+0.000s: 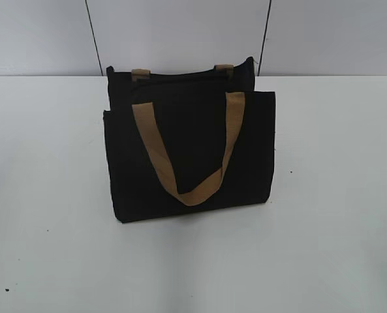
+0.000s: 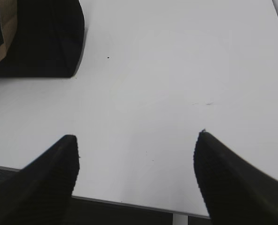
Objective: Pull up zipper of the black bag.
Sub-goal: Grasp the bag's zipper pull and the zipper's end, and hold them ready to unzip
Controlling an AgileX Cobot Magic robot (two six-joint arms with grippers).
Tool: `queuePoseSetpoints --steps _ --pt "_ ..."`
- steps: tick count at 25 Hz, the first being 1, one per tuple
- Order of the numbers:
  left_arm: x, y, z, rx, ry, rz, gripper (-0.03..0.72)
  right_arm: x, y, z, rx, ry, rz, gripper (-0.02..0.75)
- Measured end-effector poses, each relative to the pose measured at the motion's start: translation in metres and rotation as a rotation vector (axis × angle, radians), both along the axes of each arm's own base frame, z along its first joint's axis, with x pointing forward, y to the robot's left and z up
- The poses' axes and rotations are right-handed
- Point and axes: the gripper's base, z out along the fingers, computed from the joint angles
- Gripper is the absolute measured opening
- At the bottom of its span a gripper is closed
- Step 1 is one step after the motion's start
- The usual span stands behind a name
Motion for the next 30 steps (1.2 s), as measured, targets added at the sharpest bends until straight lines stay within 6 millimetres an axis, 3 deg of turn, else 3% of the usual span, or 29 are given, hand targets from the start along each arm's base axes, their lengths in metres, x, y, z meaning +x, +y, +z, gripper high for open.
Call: queuePoseSetpoints --steps 8,19,23,30 --pt "0.052 -0.008 -0.073 -0.021 -0.101 -0.027 0.311 0.000 0.000 0.000 0.000 0.000 0.000 0.583" --pt "0.106 -0.056 -0.141 0.007 0.011 -0.211 0.311 0.000 0.000 0.000 0.000 0.000 0.000 0.583" --pt "0.120 -0.063 -0.175 -0.004 0.079 -0.233 0.311 0.000 0.000 0.000 0.000 0.000 0.000 0.583" --pt "0.128 -0.094 -0.224 -0.038 0.143 -0.537 0.311 0.000 0.000 0.000 0.000 0.000 0.000 0.583"
